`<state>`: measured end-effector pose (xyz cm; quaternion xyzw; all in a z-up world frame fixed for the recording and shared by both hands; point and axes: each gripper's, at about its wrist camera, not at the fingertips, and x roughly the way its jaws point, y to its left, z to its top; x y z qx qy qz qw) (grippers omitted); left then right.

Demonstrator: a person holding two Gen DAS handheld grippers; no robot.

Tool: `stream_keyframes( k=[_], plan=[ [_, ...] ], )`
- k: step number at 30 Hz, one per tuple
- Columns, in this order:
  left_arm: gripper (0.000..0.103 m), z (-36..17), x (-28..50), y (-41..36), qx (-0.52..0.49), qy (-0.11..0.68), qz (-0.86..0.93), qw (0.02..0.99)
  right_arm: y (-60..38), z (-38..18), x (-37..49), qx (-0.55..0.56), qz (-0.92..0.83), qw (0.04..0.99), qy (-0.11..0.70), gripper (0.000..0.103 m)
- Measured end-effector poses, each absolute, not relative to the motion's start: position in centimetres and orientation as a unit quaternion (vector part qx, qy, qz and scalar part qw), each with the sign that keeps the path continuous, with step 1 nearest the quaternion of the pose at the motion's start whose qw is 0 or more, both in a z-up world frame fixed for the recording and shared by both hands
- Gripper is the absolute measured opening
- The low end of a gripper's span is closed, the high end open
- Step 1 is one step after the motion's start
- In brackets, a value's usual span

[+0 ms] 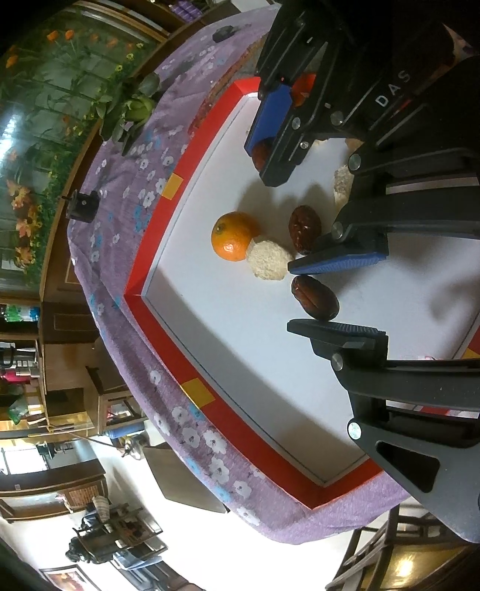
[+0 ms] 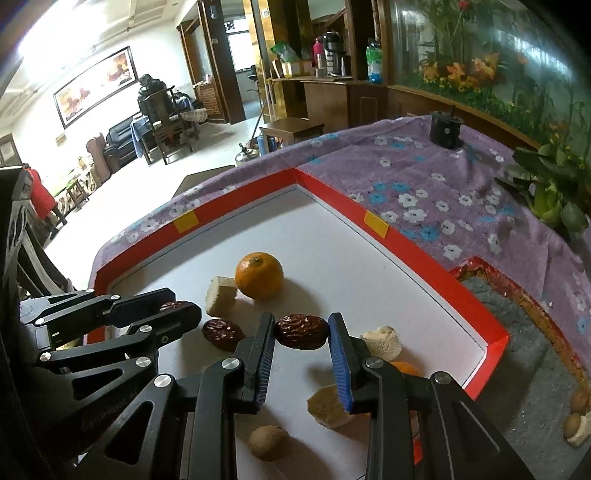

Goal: Organize fruits
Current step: 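Carry both red dates into the white tray and open both grippers, then move both grippers back toward the brown nuts and beige cube on the felt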

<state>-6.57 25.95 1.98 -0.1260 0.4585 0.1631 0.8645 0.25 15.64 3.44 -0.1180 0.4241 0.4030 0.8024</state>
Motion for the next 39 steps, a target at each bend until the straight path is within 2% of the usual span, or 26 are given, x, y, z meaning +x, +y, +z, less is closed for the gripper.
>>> stream_keyframes(
  k=[3,6,8,10,11,27,30,39],
  plan=[
    [0.024,1.8,-6.4,26.0,-0.130,0.460,0.167,0.862,15.1,3.3,0.7,-0.099,0.399,0.803,0.432,0.029],
    [0.025,1.7,-6.3,25.9,-0.123,0.463,0.173,0.861,14.5,3.7,0.7,-0.088,0.403,0.804,0.428,0.039],
    [0.033,1.8,-6.4,25.8,-0.125,0.460,0.173,0.862,14.2,4.0,0.5,-0.088,0.401,0.807,0.425,0.039],
    [0.053,2.2,-6.7,25.7,-0.125,0.452,0.177,0.865,13.9,4.2,0.2,-0.086,0.400,0.808,0.425,0.039],
    [0.054,2.5,-6.9,25.7,-0.122,0.445,0.180,0.869,13.7,4.3,0.0,-0.084,0.399,0.809,0.424,0.039],
    [0.055,6.1,-6.7,18.5,-0.088,0.406,0.131,0.900,3.1,8.3,-3.0,-0.054,0.333,0.861,0.380,0.044],
    [0.062,6.3,-6.2,16.2,-0.078,0.404,0.112,0.904,0.6,8.3,-3.1,-0.051,0.311,0.870,0.380,0.045],
    [0.063,6.7,-4.3,9.8,-0.055,0.409,0.055,0.909,-6.2,8.5,-3.5,-0.023,0.259,0.888,0.380,0.045]
  ],
)
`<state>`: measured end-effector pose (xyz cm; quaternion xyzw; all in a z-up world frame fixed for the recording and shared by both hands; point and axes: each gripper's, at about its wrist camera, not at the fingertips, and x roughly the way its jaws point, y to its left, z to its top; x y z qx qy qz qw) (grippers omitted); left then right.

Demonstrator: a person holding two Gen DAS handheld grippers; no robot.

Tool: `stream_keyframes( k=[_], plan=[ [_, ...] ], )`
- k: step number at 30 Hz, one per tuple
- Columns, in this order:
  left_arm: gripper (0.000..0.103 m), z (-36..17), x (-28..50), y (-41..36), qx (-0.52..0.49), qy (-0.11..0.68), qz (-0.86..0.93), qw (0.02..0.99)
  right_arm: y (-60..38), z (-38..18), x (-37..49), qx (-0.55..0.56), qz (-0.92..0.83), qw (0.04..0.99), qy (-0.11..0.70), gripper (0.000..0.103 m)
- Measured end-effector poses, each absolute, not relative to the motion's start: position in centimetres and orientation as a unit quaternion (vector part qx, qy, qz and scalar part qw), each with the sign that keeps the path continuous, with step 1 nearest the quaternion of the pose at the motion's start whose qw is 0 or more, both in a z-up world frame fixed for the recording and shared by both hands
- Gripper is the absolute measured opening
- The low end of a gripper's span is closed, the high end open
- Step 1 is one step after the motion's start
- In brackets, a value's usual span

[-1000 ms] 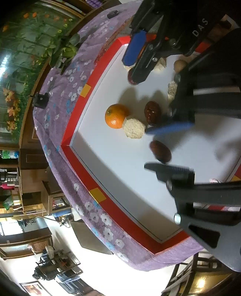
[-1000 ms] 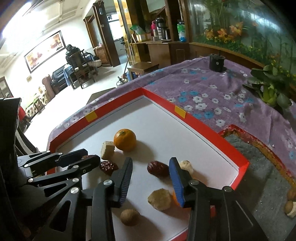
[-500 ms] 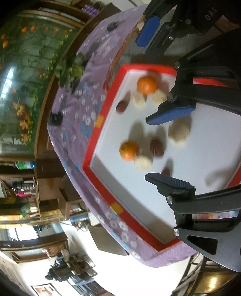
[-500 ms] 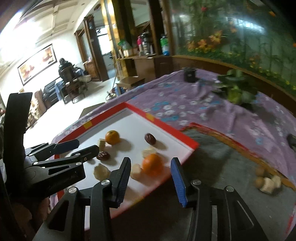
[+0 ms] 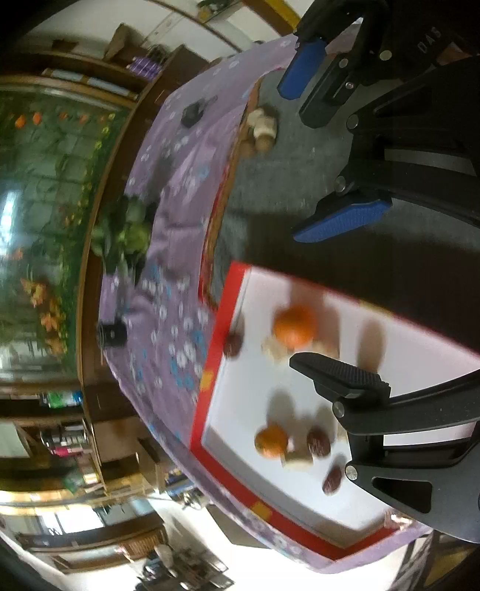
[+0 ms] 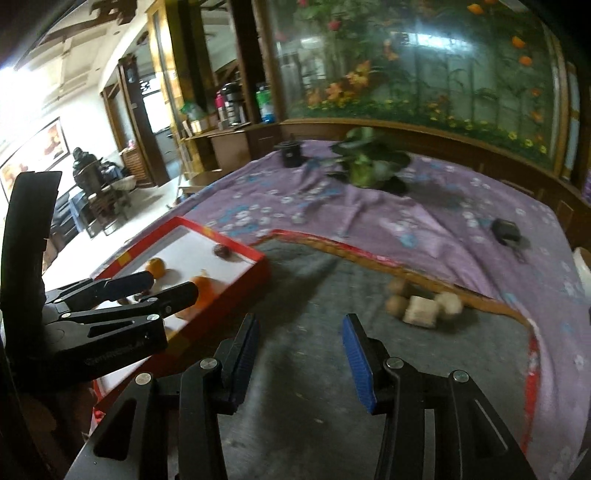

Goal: Organize fruits
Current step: 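Move both grippers back toward the brown nuts and beige cube on the felt, then grasp a brown nut with the left gripper while the right gripper grasps a beige cracker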

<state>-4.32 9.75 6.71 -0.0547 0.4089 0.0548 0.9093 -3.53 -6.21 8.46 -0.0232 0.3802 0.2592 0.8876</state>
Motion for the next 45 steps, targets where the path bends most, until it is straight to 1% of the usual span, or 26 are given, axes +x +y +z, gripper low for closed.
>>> stream_keyframes(
  k=[10,20,31,35,39,45],
  plan=[
    [0.063,6.3,-2.6,4.2,-0.031,0.425,0.001,0.905,-12.0,8.1,-3.6,-0.009,0.208,0.900,0.382,0.046],
    [0.062,4.9,-0.2,1.5,-0.029,0.454,-0.023,0.890,-18.2,5.5,-1.6,0.021,0.148,0.900,0.409,0.048],
    [0.062,4.0,2.8,-0.5,-0.029,0.471,-0.060,0.880,-17.8,4.4,0.6,0.016,0.159,0.891,0.426,0.048],
    [0.062,4.1,4.8,-0.7,-0.045,0.479,-0.061,0.875,-18.4,4.3,0.8,0.029,0.159,0.891,0.425,0.048],
    [0.062,4.1,7.2,-1.0,-0.088,0.492,-0.070,0.863,-18.6,4.4,1.1,0.032,0.161,0.891,0.422,0.048],
    [0.062,3.2,10.2,-2.2,-0.099,0.515,-0.075,0.848,-18.8,4.1,1.4,0.037,0.166,0.889,0.424,0.048]
  ],
)
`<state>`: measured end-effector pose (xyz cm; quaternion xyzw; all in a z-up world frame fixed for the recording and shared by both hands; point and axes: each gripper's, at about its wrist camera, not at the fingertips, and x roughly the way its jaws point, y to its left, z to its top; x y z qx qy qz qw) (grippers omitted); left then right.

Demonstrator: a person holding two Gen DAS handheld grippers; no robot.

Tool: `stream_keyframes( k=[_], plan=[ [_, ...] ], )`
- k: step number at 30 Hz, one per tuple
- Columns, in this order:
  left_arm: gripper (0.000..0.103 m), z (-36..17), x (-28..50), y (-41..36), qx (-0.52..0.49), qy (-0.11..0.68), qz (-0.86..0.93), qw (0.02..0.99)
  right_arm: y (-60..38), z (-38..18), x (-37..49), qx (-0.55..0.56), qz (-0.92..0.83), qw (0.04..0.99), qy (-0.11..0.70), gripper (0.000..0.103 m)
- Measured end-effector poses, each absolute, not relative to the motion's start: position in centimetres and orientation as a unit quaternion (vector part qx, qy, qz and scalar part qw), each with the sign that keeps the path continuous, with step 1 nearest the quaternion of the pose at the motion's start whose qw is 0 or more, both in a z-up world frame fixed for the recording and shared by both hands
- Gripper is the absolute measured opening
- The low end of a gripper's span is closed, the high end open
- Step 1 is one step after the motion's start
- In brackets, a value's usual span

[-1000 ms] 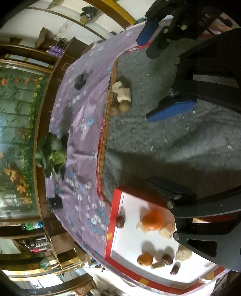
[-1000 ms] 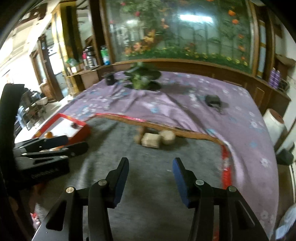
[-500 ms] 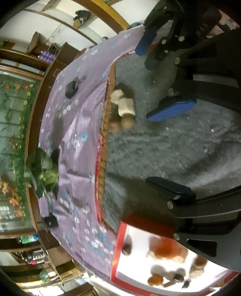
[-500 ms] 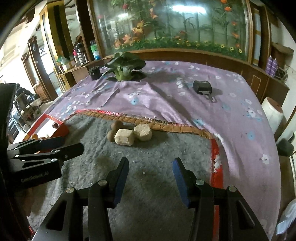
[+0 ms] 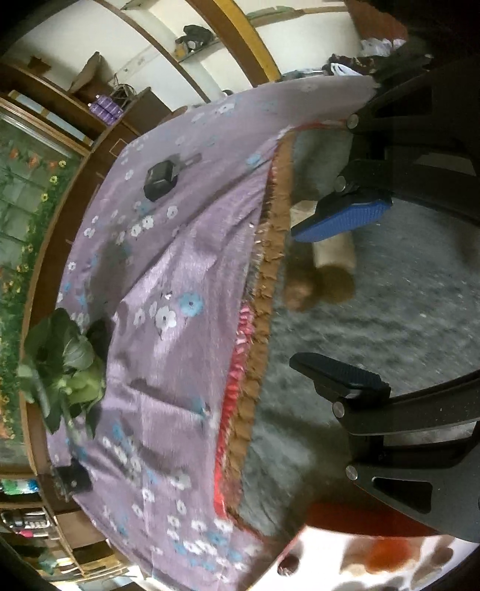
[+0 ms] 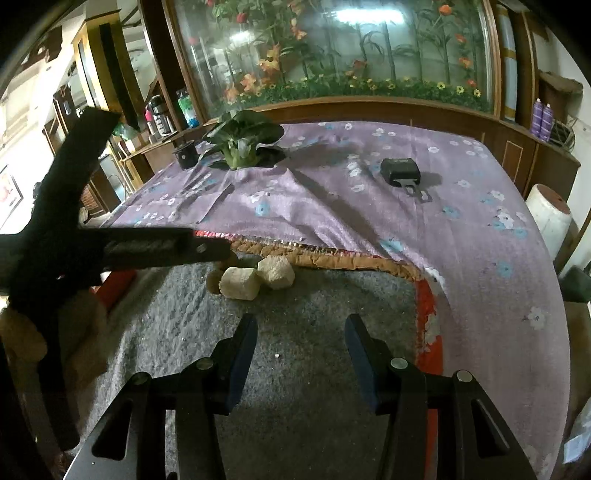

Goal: Organize fruits
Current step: 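Grasp a brown nut with the left gripper while the right gripper grasps a beige cracker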

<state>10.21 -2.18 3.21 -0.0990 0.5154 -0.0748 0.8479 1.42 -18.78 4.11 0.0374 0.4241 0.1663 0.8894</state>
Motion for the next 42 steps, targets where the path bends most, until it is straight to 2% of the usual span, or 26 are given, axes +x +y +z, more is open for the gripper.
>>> stream_keyframes(
  k=[3,7,8,10,22,24,25,29,35,42],
  plan=[
    [0.062,2.4,10.7,-2.3,-0.101,0.524,-0.076,0.842,-18.7,4.0,1.5,0.037,0.168,0.888,0.427,0.048],
    [0.037,1.6,11.0,-1.8,-0.109,0.531,-0.073,0.837,-18.7,4.2,1.8,0.035,0.173,0.884,0.432,0.048],
    [0.035,1.6,11.0,-1.6,-0.110,0.529,-0.070,0.838,-18.6,4.2,1.9,0.034,0.174,0.884,0.433,0.048],
    [0.025,1.7,11.0,-1.2,-0.120,0.527,-0.078,0.838,-18.5,4.3,2.2,0.037,0.182,0.881,0.436,0.048],
    [0.025,4.0,8.7,1.3,-0.123,0.500,-0.063,0.855,-13.7,2.2,5.2,-0.003,0.221,0.863,0.453,0.048],
    [0.025,4.4,8.1,1.7,-0.121,0.494,-0.060,0.859,-12.7,1.7,5.8,-0.013,0.225,0.859,0.460,0.042],
    [0.025,4.5,7.9,1.8,-0.119,0.493,-0.059,0.860,-12.5,1.5,6.1,-0.015,0.227,0.857,0.462,0.036],
    [0.025,4.7,7.2,2.5,-0.114,0.486,-0.049,0.865,-11.1,1.3,6.7,-0.038,0.217,0.863,0.455,0.030],
    [0.025,4.9,5.7,3.4,-0.108,0.484,-0.043,0.868,-12.1,1.5,6.5,-0.015,0.216,0.867,0.450,0.028],
    [0.025,6.1,1.9,4.4,-0.065,0.455,-0.012,0.888,-12.8,4.0,2.5,0.001,0.227,0.877,0.423,0.028]
  ],
)
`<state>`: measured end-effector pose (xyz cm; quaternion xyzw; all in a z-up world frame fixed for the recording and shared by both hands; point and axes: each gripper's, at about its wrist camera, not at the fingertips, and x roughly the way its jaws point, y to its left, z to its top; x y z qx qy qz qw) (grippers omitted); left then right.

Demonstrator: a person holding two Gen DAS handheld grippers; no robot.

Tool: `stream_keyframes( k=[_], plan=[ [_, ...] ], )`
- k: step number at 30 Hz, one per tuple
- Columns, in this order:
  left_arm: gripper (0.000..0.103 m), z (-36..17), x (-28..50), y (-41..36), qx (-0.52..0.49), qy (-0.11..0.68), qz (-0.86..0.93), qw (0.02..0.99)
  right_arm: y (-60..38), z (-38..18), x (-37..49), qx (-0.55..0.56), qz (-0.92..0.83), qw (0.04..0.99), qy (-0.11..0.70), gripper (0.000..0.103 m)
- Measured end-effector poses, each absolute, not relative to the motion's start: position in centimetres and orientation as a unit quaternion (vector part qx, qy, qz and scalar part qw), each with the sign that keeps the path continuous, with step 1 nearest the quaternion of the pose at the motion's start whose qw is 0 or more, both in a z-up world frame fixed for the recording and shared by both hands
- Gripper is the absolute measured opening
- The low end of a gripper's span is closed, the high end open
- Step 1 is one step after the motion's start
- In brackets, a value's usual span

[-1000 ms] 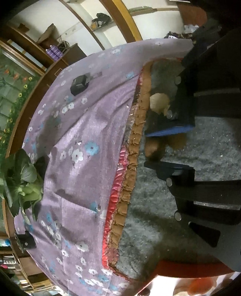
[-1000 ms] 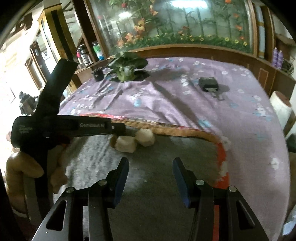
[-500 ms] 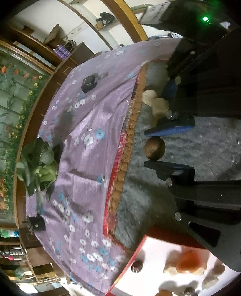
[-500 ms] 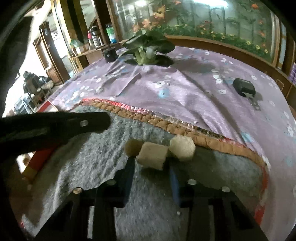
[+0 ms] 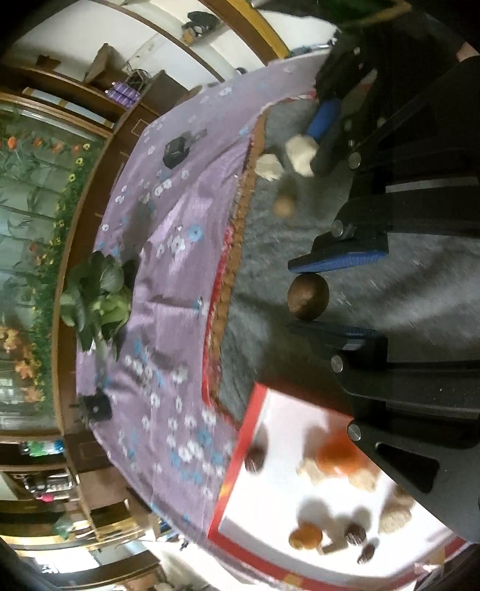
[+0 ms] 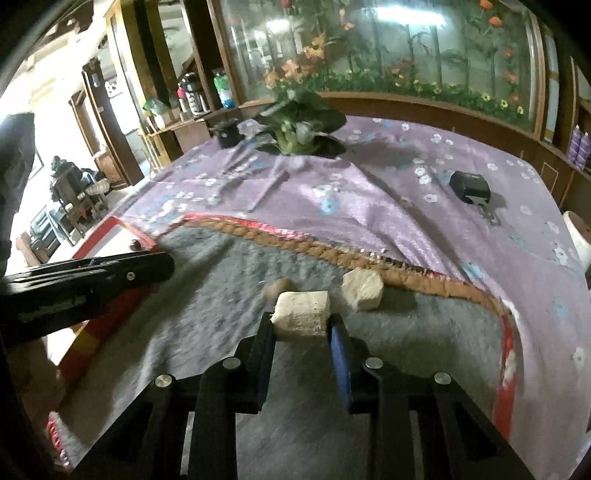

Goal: Organize fruits
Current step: 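Grasp a brown nut with the left gripper while the right gripper grasps a beige cracker, then carry the brown nut and beige cracker over the white tray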

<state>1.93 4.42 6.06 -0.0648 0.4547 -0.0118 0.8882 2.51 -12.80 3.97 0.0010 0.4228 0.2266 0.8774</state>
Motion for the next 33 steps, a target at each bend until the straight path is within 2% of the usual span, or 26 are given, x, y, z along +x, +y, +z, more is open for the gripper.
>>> stream_keyframes(
  k=[12,23,33],
  plan=[
    [0.025,6.9,-4.5,9.2,-0.057,0.433,0.038,0.899,-8.7,6.4,-2.5,0.008,0.284,0.874,0.396,0.028],
    [0.025,6.8,-10.1,17.0,-0.095,0.421,0.125,0.893,0.3,7.1,-3.8,-0.032,0.381,0.841,0.384,0.028],
    [0.025,7.3,-11.6,20.8,-0.118,0.417,0.159,0.887,5.9,7.5,-4.1,-0.047,0.428,0.818,0.382,0.028]
  ],
)
